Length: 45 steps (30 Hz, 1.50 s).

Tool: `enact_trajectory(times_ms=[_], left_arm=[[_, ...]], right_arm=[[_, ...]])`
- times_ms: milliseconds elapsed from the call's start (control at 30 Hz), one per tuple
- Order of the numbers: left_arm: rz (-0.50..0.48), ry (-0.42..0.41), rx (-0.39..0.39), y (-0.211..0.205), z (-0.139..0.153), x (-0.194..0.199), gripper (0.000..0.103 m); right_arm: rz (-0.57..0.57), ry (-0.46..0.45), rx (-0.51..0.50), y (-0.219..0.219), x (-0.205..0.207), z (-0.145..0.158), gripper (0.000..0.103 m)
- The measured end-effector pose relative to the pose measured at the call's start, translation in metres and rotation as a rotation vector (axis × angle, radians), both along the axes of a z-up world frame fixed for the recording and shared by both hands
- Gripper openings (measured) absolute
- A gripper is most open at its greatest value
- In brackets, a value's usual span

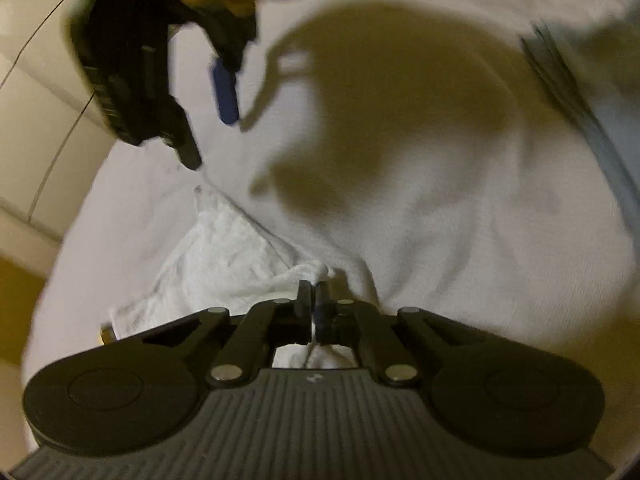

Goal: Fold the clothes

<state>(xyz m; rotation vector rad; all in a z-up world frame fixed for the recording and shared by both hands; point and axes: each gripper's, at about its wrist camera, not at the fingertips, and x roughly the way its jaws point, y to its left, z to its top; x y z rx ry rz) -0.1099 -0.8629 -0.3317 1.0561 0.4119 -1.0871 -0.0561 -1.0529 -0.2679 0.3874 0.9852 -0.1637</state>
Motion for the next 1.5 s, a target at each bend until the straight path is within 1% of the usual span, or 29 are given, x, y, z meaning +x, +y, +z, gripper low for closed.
enact_trajectory(times_ms=[67, 167, 267, 300, 333, 367, 400, 433, 467, 533, 600, 633, 700, 733, 767, 800, 833, 867, 900, 933, 1000, 1067, 1133, 1267, 1333, 1400, 1500], left_arm=[[0.059, 0.046, -0.034, 0.003, 0.004, 0.005, 0.000], [0.141, 0.107, -0.079, 0.008, 0.008, 0.011, 0.000], [0.168, 0.125, -0.100, 0.011, 0.008, 0.012, 0.000], [0.173, 0.127, -0.105, 0.011, 0.007, 0.012, 0.000], [0.178, 0.130, -0.110, 0.012, 0.007, 0.012, 0.000], [0.182, 0.134, -0.123, 0.014, 0.007, 0.012, 0.000], [0.185, 0.138, -0.141, 0.016, 0.008, 0.013, 0.000], [0.195, 0.145, -0.162, 0.019, 0.010, 0.013, 0.000], [0.211, 0.162, -0.185, 0.022, 0.014, 0.015, 0.000], [0.255, 0.215, -0.231, 0.028, 0.020, 0.024, 0.000], [0.304, 0.284, -0.275, 0.035, 0.026, 0.035, 0.000], [0.329, 0.320, -0.297, 0.039, 0.028, 0.041, 0.000], [0.429, 0.439, -0.359, 0.052, 0.032, 0.057, 0.000], [0.502, 0.522, -0.397, 0.060, 0.031, 0.069, 0.000], [0.583, 0.614, -0.438, 0.070, 0.029, 0.081, 0.000], [0.674, 0.711, -0.485, 0.083, 0.024, 0.094, 0.000], [0.771, 0.810, -0.537, 0.097, 0.019, 0.106, 0.000], [0.857, 0.888, -0.582, 0.111, 0.014, 0.116, 0.000], [0.919, 0.935, -0.614, 0.124, 0.010, 0.123, 0.000], [0.971, 0.971, -0.642, 0.137, 0.006, 0.128, 0.000], [1.020, 0.998, -0.664, 0.154, 0.003, 0.134, 0.000], [1.044, 1.008, -0.674, 0.167, 0.000, 0.136, 0.000], [1.040, 1.008, -0.673, 0.171, -0.001, 0.136, 0.000], [1.026, 1.026, -0.663, 0.171, -0.001, 0.140, 0.000], [1.022, 1.058, -0.645, 0.170, -0.007, 0.140, 0.000], [1.017, 1.085, -0.626, 0.169, -0.012, 0.140, 0.000], [1.010, 1.094, -0.606, 0.169, -0.017, 0.138, 0.000]], right_arm=[[0.039, 0.011, 0.007, -0.001, 0.015, -0.009, 0.046], [0.066, 0.023, -0.005, -0.003, 0.033, -0.020, 0.046], [0.088, 0.027, 0.005, -0.005, 0.047, -0.030, 0.045], [0.097, 0.029, 0.010, -0.005, 0.051, -0.033, 0.042], [0.105, 0.034, 0.016, -0.004, 0.053, -0.036, 0.032], [0.111, 0.039, 0.024, -0.004, 0.056, -0.039, 0.025], [0.110, 0.047, 0.031, -0.003, 0.057, -0.040, 0.021], [0.101, 0.052, 0.029, -0.003, 0.056, -0.039, 0.007], [0.092, 0.058, 0.027, -0.003, 0.055, -0.037, 0.004], [0.071, 0.073, 0.006, -0.002, 0.054, -0.027, 0.002], [0.075, 0.108, -0.075, 0.012, 0.057, -0.011, 0.002], [0.096, 0.116, -0.112, 0.021, 0.064, -0.004, 0.002], [0.158, 0.105, -0.148, 0.049, 0.078, 0.012, 0.002], [0.186, 0.099, -0.159, 0.063, 0.085, 0.019, 0.002], [0.204, 0.086, -0.140, 0.072, 0.093, 0.022, 0.002], [0.217, 0.063, -0.093, 0.080, 0.101, 0.025, 0.004], [0.232, 0.023, -0.011, 0.085, 0.109, 0.026, 0.006], [0.245, -0.028, 0.078, 0.088, 0.116, 0.027, 0.010], [0.243, -0.061, 0.106, 0.090, 0.119, 0.028, 0.026], [0.226, -0.083, 0.095, 0.092, 0.120, 0.030, 0.033], [0.196, -0.105, 0.073, 0.091, 0.116, 0.032, 0.032], [0.182, -0.080, 0.038, 0.089, 0.110, 0.027, 0.032], [0.172, -0.038, 0.003, 0.085, 0.101, 0.018, 0.032], [0.152, 0.036, -0.004, 0.087, 0.077, -0.004, 0.032], [0.177, 0.055, -0.009, 0.094, 0.070, -0.014, 0.032], [0.238, 0.065, -0.034, 0.110, 0.067, -0.021, 0.031], [0.289, 0.050, -0.126, 0.125, 0.077, -0.024, 0.031]])
